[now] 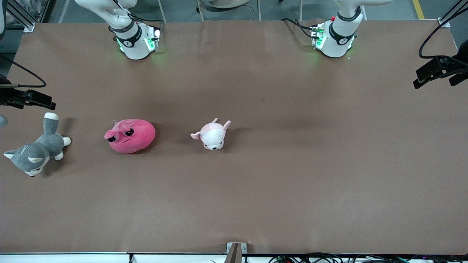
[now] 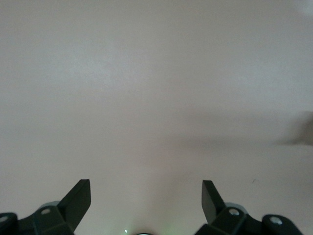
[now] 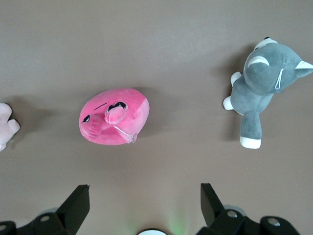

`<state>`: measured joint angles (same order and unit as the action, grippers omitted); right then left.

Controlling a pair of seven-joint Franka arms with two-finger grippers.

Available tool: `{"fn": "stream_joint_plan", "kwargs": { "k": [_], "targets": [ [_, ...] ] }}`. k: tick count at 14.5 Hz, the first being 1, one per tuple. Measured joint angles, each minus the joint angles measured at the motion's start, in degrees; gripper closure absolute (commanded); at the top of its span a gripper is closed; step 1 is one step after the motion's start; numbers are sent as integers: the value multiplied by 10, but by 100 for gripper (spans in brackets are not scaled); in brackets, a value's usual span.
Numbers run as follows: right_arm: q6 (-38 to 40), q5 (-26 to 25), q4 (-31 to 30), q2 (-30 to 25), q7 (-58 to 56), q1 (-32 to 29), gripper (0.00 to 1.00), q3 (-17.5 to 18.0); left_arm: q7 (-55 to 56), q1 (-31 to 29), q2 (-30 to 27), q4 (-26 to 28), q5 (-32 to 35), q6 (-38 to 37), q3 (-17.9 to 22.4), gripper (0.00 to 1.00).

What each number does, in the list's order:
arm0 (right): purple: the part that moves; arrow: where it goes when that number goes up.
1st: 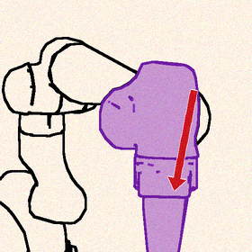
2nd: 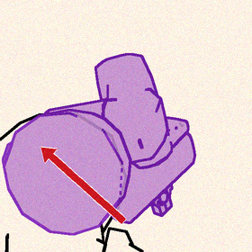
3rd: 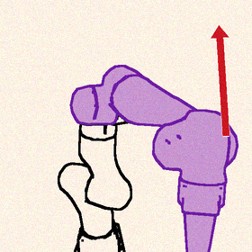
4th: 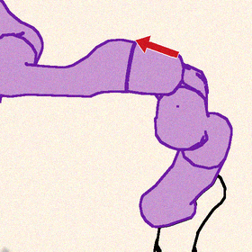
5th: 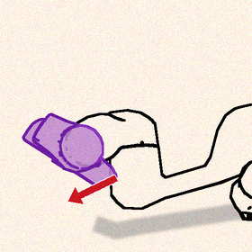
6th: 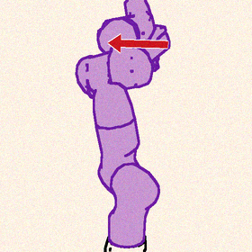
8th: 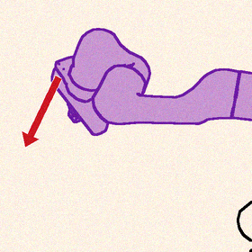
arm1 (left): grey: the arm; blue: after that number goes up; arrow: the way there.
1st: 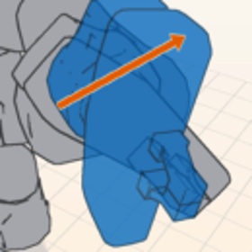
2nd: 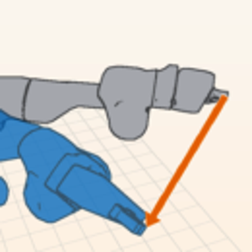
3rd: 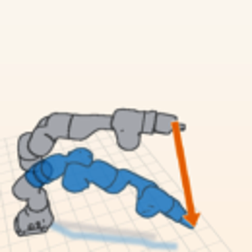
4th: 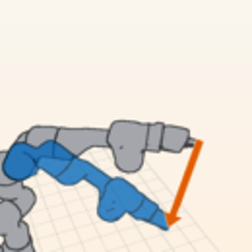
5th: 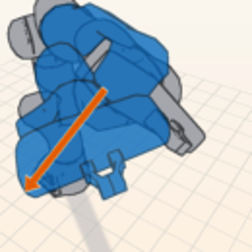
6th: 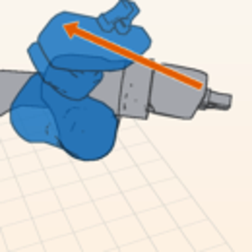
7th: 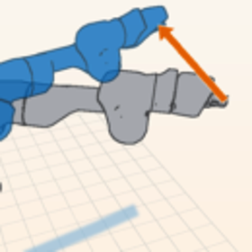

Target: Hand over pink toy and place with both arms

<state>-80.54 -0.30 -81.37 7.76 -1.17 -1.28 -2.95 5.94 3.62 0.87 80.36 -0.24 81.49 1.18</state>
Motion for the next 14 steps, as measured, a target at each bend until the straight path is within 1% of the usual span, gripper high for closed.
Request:
{"fn": "stream_joint_plan", "kwargs": {
  "k": [7, 14],
  "targets": [
    [6, 5, -10, -28, 5, 0, 0, 0, 0, 0, 0, 0, 0, 0, -1, 0],
    [13, 5, -54, -101, 5, 0, 0, 0, 0, -14, 0, 0, -9, 0, -1, 0]
  ]
}}
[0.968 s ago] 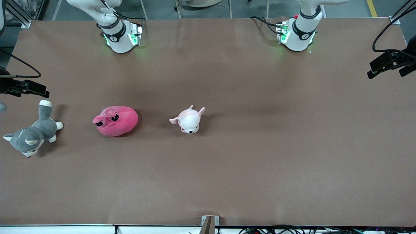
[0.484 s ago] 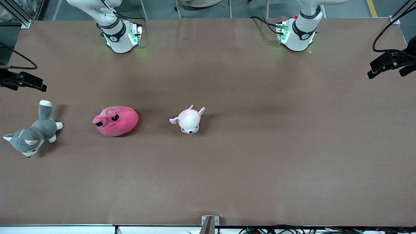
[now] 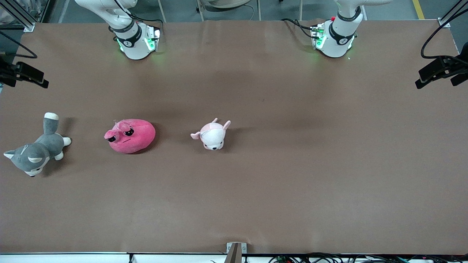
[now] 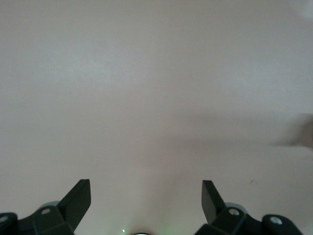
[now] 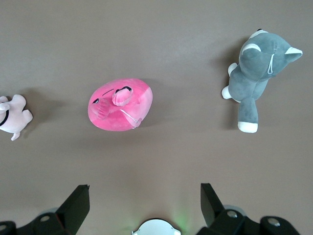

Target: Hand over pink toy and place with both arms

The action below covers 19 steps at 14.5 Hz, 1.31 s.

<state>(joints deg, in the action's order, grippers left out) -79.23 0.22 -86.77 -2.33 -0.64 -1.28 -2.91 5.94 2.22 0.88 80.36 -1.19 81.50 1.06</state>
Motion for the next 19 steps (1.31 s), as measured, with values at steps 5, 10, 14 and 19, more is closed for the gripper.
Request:
{"fn": "stream_joint_plan", "kwargs": {
  "k": [5, 10, 14, 19],
  "targets": [
    [-9, 0, -9, -10, 0, 0, 0, 0, 0, 0, 0, 0, -1, 0, -3, 0],
    [-11, 0, -13, -10, 0, 0, 0, 0, 0, 0, 0, 0, -1, 0, -4, 0],
    [-12, 0, -12, -10, 0, 0, 0, 1, -5, 0, 0, 0, -1, 0, -4, 0],
    [-1, 1, -1, -11, -15, 1, 0, 4, -45, 0, 0, 0, -1, 0, -4, 0]
  ]
}}
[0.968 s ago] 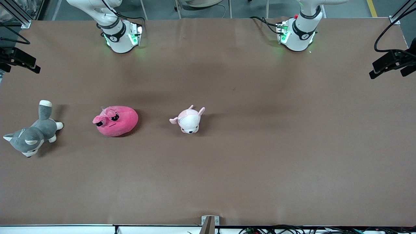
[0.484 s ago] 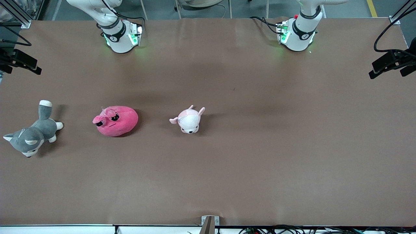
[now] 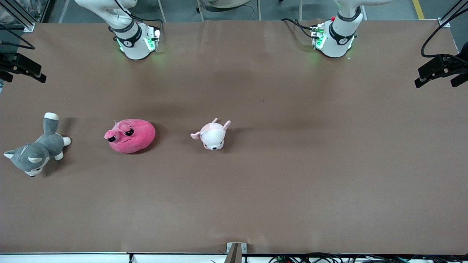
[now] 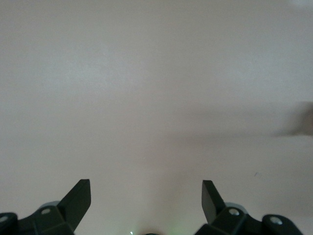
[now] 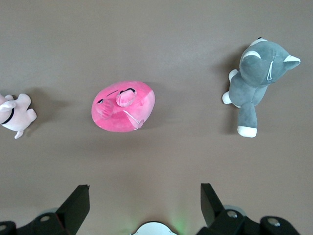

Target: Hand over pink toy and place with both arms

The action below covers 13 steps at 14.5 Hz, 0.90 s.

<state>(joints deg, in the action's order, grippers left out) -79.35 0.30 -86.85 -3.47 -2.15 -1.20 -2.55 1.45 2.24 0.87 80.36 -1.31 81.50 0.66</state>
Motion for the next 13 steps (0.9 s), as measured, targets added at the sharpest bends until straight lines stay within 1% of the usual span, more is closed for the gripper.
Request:
{"fn": "stream_joint_plan", "kwargs": {
  "k": [9, 13],
  "targets": [
    [7, 2, 5, -1, -6, 3, 0, 2, -1, 0, 0, 0, 0, 0, 0, 0],
    [8, 14, 5, -1, -6, 3, 0, 2, -1, 0, 0, 0, 0, 0, 0, 0]
  ]
}}
